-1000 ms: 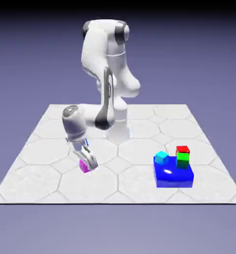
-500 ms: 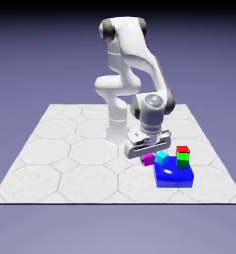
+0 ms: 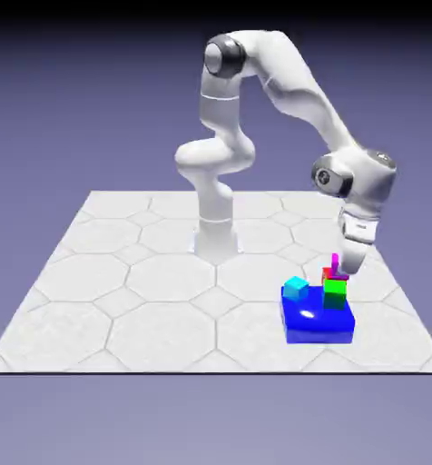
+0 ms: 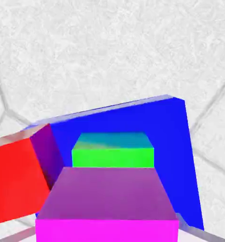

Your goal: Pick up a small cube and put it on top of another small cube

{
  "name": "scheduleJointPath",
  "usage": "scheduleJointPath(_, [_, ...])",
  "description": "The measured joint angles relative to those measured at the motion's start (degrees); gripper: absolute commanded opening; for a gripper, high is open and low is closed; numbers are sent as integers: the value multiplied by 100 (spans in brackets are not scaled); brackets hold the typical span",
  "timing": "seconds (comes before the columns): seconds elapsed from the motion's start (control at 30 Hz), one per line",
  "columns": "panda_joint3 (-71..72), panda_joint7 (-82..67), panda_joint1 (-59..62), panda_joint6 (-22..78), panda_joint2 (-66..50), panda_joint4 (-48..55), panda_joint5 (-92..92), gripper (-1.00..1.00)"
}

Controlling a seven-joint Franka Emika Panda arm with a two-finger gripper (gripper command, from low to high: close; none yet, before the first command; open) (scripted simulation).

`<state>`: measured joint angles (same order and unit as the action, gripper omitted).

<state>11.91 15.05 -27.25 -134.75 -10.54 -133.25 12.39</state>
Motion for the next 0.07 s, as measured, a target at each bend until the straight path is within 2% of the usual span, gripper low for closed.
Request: scheduleJointPath(0.07, [33,-64,5,248,167,90,-86,100])
